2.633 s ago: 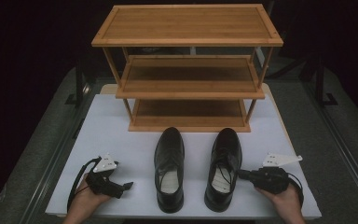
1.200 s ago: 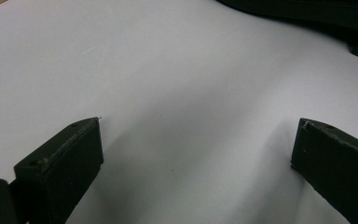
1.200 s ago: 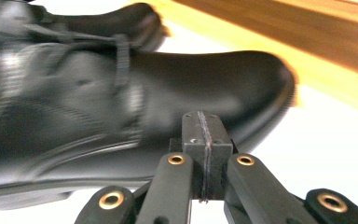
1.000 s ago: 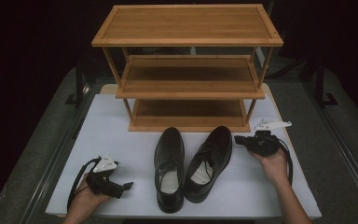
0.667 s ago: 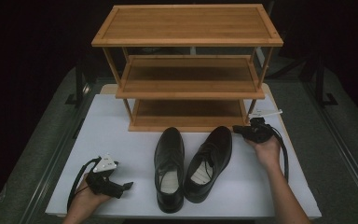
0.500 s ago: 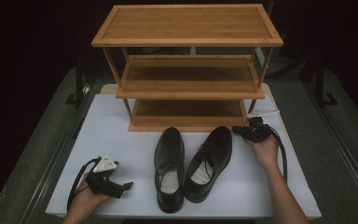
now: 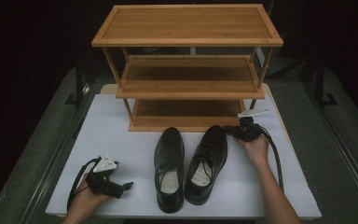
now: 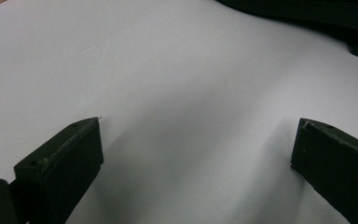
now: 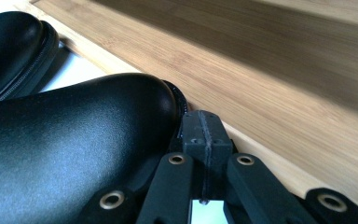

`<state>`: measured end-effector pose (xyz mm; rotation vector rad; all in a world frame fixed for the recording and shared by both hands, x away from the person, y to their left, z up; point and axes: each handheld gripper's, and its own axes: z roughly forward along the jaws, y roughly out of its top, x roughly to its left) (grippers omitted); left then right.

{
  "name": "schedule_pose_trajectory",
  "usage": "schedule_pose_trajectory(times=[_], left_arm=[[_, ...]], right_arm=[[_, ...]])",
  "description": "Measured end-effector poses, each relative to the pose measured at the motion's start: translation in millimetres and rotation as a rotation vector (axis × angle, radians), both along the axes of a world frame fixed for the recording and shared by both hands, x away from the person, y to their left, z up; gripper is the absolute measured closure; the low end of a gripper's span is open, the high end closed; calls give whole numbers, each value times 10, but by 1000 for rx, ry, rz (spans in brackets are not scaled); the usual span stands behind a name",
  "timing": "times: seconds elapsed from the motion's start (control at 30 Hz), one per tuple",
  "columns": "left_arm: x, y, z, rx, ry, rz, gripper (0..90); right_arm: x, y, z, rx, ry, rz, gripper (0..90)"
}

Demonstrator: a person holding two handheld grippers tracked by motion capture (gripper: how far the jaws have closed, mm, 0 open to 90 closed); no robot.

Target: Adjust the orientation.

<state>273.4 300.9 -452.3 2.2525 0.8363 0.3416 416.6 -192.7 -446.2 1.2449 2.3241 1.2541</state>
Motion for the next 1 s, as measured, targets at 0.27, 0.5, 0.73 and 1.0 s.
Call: schedule_pose_trajectory(times=[0.27,0.5,0.73,1.0], left_arm=[[0,0,0,0,1,0,13],[1,1,1,1,2,-1,13],[1,1,2,1,3,-1,13],[1,1,1,1,2,-2,13]], right_arm=[[102,290,0,-7,-17,43,897],[162,561,0,-6,-22,81,897],[189,751,11,-25,-33,103,897],[187,695,1,-20,-20,106,893]])
